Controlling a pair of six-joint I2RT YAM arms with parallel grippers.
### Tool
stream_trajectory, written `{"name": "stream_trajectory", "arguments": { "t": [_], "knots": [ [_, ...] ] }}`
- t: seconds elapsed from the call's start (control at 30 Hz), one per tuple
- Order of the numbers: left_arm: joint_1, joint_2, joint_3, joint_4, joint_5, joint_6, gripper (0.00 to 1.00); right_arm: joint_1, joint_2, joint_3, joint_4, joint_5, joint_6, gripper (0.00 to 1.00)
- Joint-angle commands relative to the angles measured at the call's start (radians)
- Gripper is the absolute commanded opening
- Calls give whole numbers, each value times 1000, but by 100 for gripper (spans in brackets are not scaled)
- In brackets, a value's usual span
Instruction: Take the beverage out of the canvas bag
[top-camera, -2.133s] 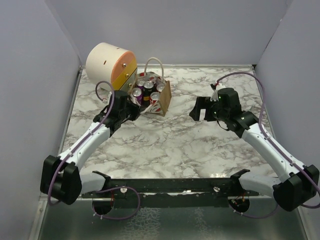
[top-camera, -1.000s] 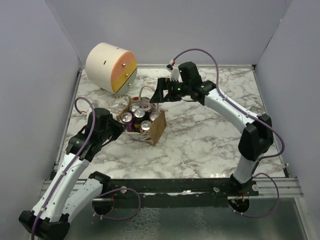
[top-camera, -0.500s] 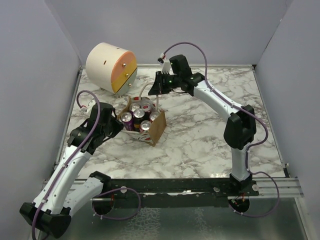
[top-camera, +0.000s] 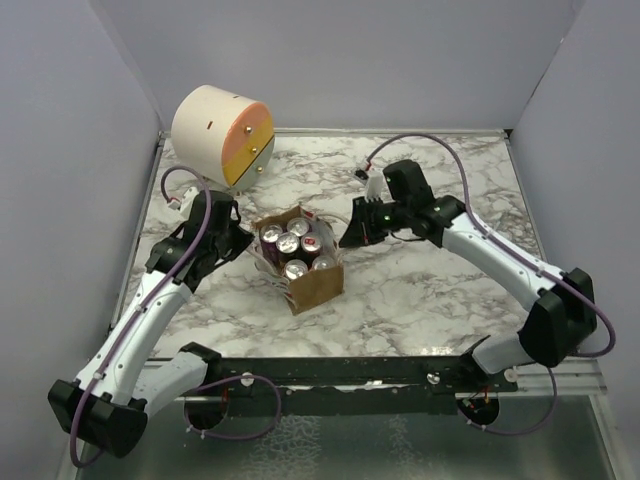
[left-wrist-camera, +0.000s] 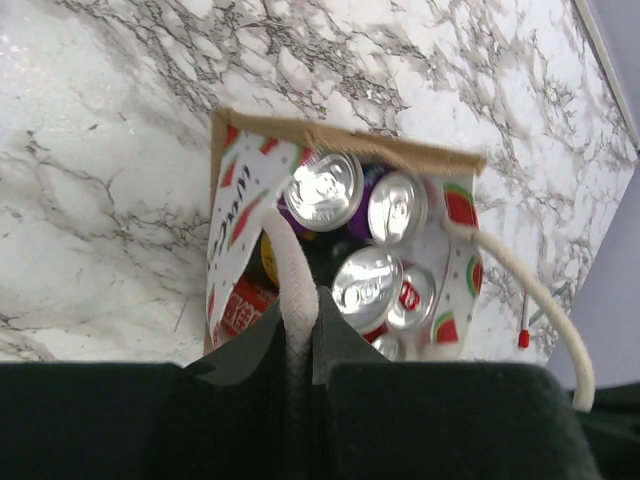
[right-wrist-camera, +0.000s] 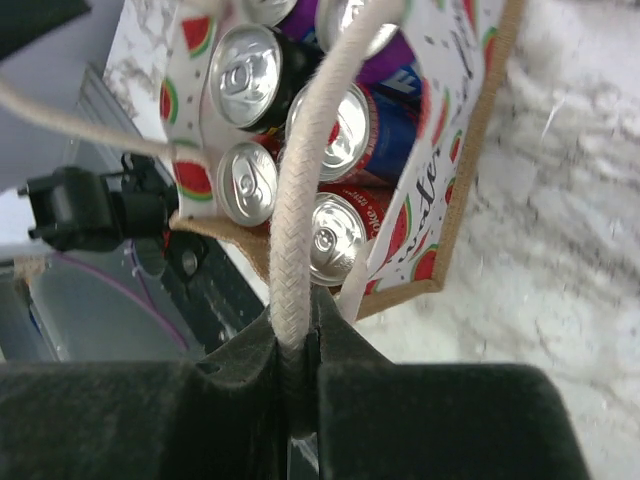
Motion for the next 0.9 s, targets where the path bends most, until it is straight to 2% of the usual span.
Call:
{"name": "stream_trajectory", "arguments": {
  "t": [0.0,0.1,0.23,0.43,0.5,0.67,0.83,0.87],
  "knots": [
    [4,56,48,124,37,2,0,2,-171,-95,-132,-16,-61,2],
    [5,72,20,174,83,-7,0,2,-227,-122,-191,42,-103,2],
    [4,71,-35,251,161,-28,0,2,-262,-187,-198,7,-115,2],
    [4,82,-48,240,204,18,0,2,-301,-211,-174,0,-118,2],
    [4,84,-52,236,207,33,0,2,-296,-195,-193,45,-122,4],
    [4,75,-69,223,232,-8,0,2,-252,-42,-277,200,-151,21],
    [4,24,-103,247,236,-21,0,2,-170,152,-316,244,-191,51],
    [5,18,-108,250,239,-19,0,3,-150,193,-328,243,-201,54]
  ]
}}
